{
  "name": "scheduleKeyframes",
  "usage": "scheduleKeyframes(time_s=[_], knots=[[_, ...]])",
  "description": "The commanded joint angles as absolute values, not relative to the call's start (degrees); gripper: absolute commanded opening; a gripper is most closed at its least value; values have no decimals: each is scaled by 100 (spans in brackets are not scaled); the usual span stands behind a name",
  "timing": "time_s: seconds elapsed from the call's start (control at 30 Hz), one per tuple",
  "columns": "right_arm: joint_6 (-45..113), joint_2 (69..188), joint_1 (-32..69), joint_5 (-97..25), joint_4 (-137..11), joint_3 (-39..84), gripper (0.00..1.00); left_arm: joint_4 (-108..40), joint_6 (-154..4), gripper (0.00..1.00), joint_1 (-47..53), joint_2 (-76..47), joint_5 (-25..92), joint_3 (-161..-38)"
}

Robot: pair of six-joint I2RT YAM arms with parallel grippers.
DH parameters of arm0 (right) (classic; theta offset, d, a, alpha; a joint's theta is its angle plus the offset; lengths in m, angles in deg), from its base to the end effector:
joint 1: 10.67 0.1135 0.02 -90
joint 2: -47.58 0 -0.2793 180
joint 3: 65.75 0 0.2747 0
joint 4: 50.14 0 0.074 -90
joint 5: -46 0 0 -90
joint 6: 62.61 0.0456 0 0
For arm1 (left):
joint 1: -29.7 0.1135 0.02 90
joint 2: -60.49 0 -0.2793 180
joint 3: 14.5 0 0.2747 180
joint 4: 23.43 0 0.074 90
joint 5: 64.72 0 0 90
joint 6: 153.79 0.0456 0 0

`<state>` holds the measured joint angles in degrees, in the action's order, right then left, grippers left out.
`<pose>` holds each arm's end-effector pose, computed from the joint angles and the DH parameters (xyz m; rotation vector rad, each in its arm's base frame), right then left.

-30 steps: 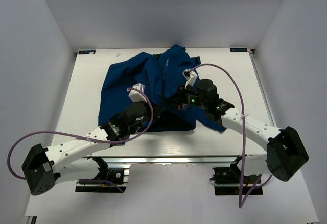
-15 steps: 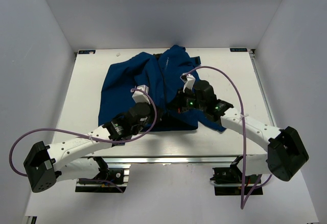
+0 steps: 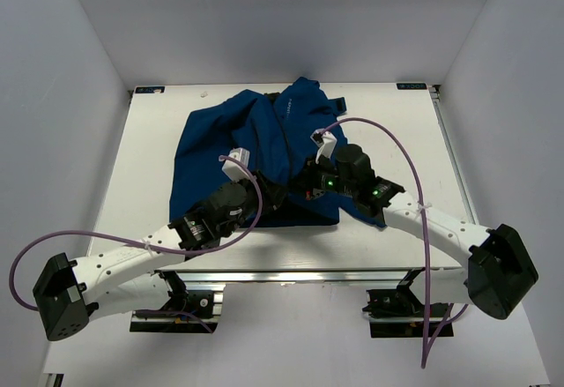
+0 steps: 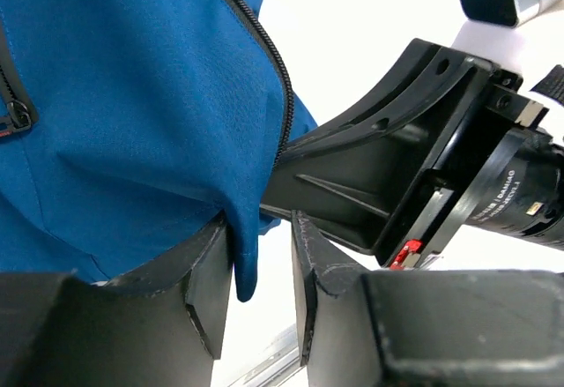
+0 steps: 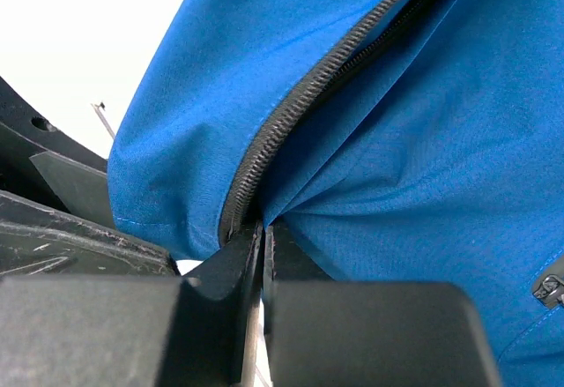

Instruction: Zip up the jacket

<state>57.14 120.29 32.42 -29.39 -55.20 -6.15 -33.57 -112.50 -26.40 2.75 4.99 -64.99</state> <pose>0.2235 0.2248 0.2810 -0.4221 1.9900 1.0799 0.1553 -0.2027 0.2801 -0.1299 1.9581 -0.9202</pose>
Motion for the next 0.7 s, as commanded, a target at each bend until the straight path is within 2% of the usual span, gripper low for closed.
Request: scheduleKeyframes(time_s=[0.0,0.13,0.27,0.33,0.37,0.4,0.67], knots=[[5806,11789,3328,-2958,-5142,-637,0,-3060,-11248,41,-2673,284,665,-6500],[5797,11745,3319,-3064,-5203,-629,0,-3121,-11248,23,-2673,196,665,-6570],[5815,11684,3328,-3169,-5273,-646,0,-3279,-11231,24,-2673,82,630,-6693],[5841,11640,3328,-3275,-5326,-655,0,-3420,-11213,21,-2673,-68,638,-6825],[5850,11596,3319,-3319,-5335,-664,0,-3455,-11213,14,-2673,-120,647,-6860],[5876,11561,3319,-3450,-5370,-690,0,-3534,-11204,0,-2673,-164,656,-6904],[6219,11122,3319,-4101,-5388,-857,0,-3508,-11230,0,-2673,-156,612,-6817]])
